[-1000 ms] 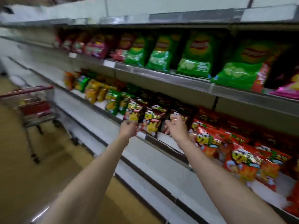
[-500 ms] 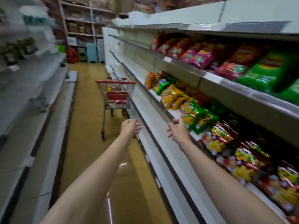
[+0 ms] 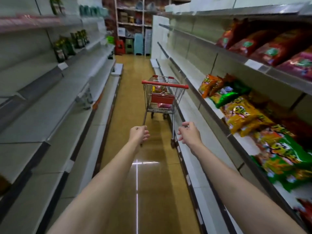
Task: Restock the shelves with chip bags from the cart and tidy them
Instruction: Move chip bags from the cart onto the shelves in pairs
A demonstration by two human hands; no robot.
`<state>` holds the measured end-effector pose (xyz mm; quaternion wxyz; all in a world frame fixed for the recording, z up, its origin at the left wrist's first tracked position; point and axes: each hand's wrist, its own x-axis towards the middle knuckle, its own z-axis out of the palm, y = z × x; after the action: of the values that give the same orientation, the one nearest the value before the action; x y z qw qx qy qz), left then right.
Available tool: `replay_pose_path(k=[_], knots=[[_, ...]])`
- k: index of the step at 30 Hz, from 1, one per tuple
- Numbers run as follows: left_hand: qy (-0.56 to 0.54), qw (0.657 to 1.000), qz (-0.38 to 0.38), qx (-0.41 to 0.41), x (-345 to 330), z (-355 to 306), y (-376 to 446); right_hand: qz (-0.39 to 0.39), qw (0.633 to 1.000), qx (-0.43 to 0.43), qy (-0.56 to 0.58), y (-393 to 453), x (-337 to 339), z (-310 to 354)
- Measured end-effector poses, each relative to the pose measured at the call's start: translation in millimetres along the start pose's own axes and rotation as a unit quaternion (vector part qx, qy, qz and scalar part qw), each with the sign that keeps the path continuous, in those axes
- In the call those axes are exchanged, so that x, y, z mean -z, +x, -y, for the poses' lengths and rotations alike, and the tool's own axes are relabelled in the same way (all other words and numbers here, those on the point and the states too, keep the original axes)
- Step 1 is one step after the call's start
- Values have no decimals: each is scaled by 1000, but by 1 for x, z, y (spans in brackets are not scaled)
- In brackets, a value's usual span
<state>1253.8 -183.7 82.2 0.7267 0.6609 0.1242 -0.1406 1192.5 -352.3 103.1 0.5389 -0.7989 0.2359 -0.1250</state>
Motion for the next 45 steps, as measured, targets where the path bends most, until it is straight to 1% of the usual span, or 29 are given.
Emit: replay_pose_path(k=[4, 8, 11, 14, 17, 25, 30, 33, 36, 42, 45], knots=[[1, 999, -31, 9, -7, -5, 51, 39, 999, -6, 11, 62, -21, -1], [20, 999, -47, 16, -32, -18, 109, 51, 999, -1, 9, 135, -26, -3], [21, 998, -50, 16, -60, -45, 164, 67, 998, 7, 4, 201, -21, 4], [3, 999, -48, 24, -94, -77, 220, 60, 998, 32, 10, 273, -7, 20], [3, 998, -54, 20, -126, -99, 262, 62, 997, 39, 26, 336, 2, 36], [29, 997, -76, 10, -177, -138, 352, 85, 996, 33, 17, 452, -23, 51], [53, 998, -44, 2, -196, -155, 422, 95, 995, 31, -6, 514, -45, 48], [37, 999, -31, -3, -206, -174, 477, 88, 996, 20, -3, 561, -61, 53], [18, 1000, -15, -6, -214, -198, 536, 74, 997, 21, -13, 616, -82, 67], [20, 1000, -1, -4, -215, -257, 654, 66, 997, 21, -41, 722, -134, 110], [30, 999, 11, -3, -212, -272, 702, 77, 996, 11, -42, 764, -160, 119]])
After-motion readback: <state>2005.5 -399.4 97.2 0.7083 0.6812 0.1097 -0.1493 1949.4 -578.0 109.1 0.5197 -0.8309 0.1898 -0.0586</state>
